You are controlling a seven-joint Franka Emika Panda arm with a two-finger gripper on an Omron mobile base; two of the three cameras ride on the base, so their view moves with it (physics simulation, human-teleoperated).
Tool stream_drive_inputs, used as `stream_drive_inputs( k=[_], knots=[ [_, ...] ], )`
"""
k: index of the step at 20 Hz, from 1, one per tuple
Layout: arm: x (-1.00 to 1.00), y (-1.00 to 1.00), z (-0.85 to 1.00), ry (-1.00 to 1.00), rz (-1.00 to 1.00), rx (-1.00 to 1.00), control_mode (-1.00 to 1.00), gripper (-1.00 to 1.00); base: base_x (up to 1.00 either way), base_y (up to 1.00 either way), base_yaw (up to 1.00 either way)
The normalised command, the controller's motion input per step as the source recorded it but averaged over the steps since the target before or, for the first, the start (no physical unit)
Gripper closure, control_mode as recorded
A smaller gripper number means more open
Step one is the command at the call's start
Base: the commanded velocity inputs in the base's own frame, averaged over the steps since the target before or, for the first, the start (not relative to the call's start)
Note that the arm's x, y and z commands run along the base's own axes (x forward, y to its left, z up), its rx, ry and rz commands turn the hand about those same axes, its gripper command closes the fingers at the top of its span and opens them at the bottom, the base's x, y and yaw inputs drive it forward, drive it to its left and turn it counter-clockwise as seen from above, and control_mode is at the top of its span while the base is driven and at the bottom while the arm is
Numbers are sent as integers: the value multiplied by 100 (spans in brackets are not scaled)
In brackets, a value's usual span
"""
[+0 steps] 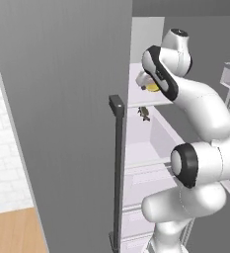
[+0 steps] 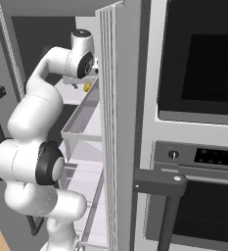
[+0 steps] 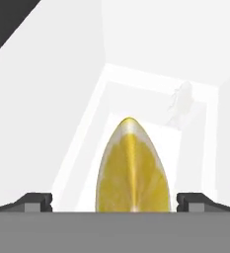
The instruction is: Grab a lemon wedge from the fridge and one ice cube from the ice bowl, and put them in the glass of lemonade.
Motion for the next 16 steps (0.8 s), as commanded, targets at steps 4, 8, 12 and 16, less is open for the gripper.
stream_drive_inputs(
  k=[4, 8, 12, 16],
  knots=[
    [11, -6, -22, 3, 11, 0, -100, -100, 0, 0, 0],
    [2, 0, -1, 0, 2, 0, -100, -100, 0, 0, 0],
    [-14, 0, -2, 0, 2, 0, -100, -100, 0, 0, 0],
    [-28, 0, -7, 0, 0, 0, -100, 100, 0, 0, 0]
  ],
)
